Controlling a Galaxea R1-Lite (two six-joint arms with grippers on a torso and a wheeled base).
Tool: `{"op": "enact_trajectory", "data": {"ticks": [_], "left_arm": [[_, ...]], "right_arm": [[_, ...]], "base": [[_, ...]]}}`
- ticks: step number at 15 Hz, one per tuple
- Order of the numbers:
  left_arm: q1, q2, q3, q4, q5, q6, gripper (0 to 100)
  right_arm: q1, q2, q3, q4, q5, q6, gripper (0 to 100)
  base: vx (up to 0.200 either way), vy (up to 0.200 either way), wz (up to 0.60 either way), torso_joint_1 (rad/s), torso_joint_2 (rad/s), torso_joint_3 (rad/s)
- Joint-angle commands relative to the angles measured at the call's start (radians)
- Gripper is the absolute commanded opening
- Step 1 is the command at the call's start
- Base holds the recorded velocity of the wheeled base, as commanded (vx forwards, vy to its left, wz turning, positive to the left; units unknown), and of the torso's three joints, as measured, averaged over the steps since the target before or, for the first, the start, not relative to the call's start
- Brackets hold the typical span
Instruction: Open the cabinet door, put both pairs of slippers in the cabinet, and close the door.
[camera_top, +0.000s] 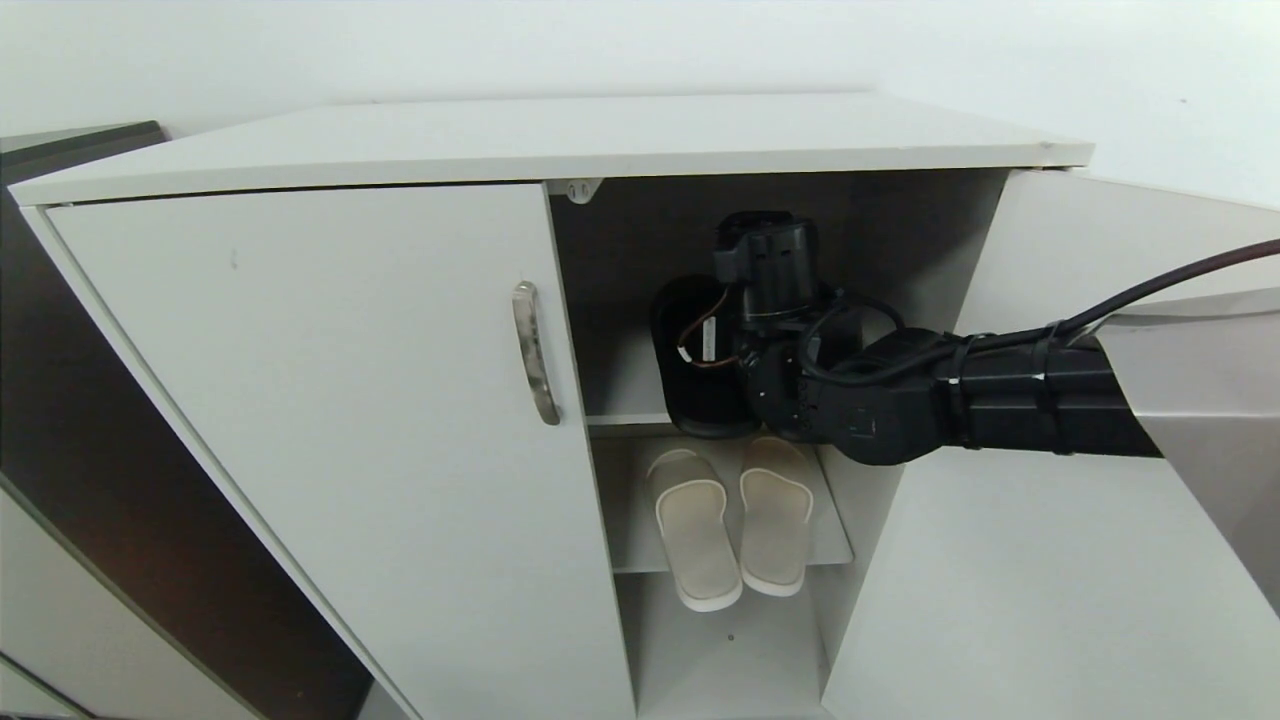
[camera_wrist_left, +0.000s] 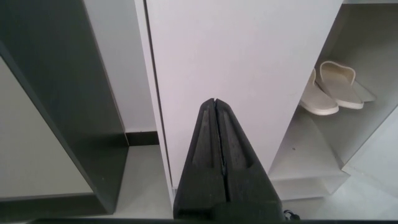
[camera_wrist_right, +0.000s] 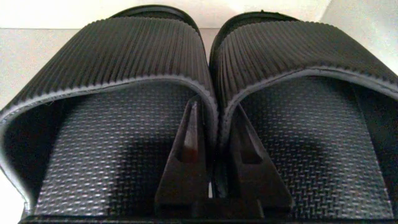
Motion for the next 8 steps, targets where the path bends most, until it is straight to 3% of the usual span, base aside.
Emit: {"op": "enact_trajectory", "data": {"ticks": [1, 8], "left_arm": [[0.0, 0.0, 0.0, 0.0, 0.0, 0.0, 0], [0.0, 0.0, 0.0, 0.0, 0.0, 0.0, 0]], "right_arm": [[-0.005, 0.013, -0.023, 0.017, 0.004, 0.0, 0], [-0.011, 0.039, -0.043, 0.02, 0.011, 0.0, 0]], "base": [[0.0, 0.0, 0.0, 0.0, 0.0, 0.0], [0.0, 0.0, 0.0, 0.0, 0.0, 0.0]]}}
